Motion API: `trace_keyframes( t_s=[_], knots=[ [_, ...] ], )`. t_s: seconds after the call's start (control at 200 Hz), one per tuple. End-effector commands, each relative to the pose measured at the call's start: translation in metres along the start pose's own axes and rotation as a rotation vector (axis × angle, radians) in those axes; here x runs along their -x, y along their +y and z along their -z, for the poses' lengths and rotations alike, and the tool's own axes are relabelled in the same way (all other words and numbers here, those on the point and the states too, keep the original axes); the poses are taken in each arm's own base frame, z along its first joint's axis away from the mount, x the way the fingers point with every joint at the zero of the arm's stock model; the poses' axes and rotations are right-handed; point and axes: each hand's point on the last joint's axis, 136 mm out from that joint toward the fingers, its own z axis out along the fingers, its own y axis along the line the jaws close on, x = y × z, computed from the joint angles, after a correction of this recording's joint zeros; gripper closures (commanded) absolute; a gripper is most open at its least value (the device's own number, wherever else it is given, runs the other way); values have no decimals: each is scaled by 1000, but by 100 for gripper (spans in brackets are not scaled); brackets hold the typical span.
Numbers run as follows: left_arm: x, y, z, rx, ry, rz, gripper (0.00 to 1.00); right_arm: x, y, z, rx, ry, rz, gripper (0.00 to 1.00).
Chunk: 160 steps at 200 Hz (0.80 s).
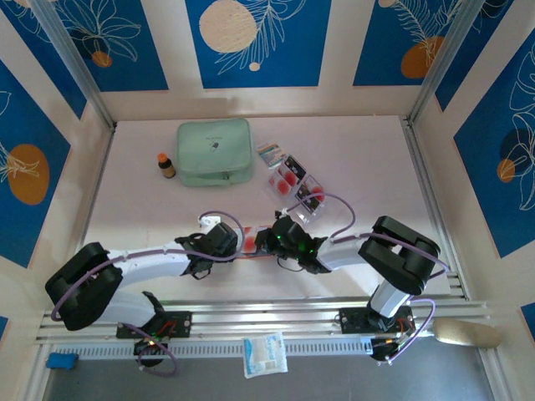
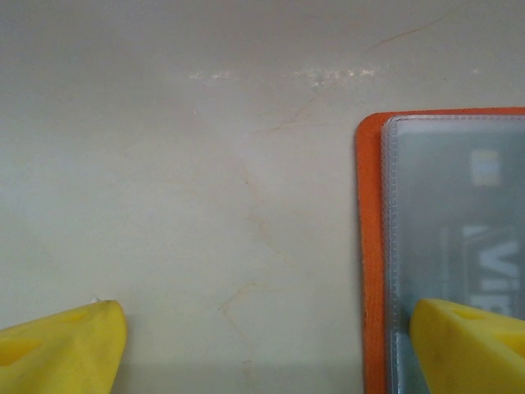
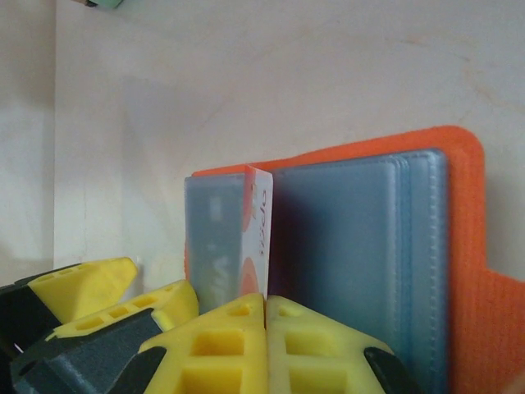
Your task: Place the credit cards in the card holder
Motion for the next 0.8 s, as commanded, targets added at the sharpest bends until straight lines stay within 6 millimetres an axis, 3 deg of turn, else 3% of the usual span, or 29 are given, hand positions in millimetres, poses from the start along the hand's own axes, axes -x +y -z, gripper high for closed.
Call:
trace_keyframes(
  t_s=[0.0, 0.795],
  knots=[
    [-9, 12, -2, 34, 23, -2, 10, -10, -15, 1, -44, 18, -9, 100],
    [-9, 12, -2, 33, 21, 0, 10, -19, -25, 3, -94, 36, -33, 100]
  ],
)
